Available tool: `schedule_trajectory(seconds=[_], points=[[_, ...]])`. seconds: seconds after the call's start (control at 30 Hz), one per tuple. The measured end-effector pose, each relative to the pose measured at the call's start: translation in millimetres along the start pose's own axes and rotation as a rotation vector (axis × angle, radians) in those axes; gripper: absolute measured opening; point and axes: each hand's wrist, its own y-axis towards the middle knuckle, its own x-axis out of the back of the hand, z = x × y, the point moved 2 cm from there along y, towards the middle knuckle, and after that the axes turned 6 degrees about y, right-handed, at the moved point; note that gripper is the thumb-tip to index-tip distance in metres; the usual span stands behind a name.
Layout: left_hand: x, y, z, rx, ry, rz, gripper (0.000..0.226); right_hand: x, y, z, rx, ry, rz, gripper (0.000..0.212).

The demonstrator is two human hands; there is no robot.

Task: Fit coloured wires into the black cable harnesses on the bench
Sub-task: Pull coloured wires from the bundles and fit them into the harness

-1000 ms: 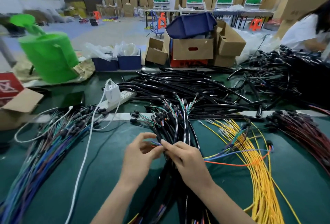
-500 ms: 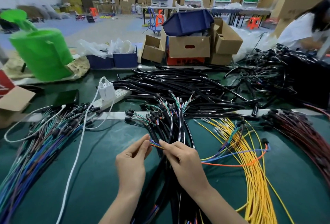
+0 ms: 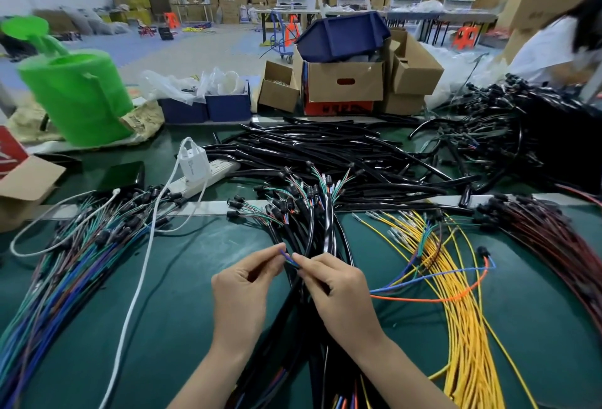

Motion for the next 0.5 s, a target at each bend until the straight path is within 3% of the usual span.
schedule_trajectory(seconds=[0.23,0.37,0.5], points=[[7,9,-8,-0.063,0.05,0.1,0.025,-1,-2,3,-0.014,-0.052,-0.005,0.026],[5,21,-10,0.092,-0.026,0.188,0.02,1,-2,8,0.122,-0.158,0.015,0.032],[4,33,-15,0.236,-0.102,0.32,0.015,5,-1,7,0.186,-0.184,-0.075,0.024]])
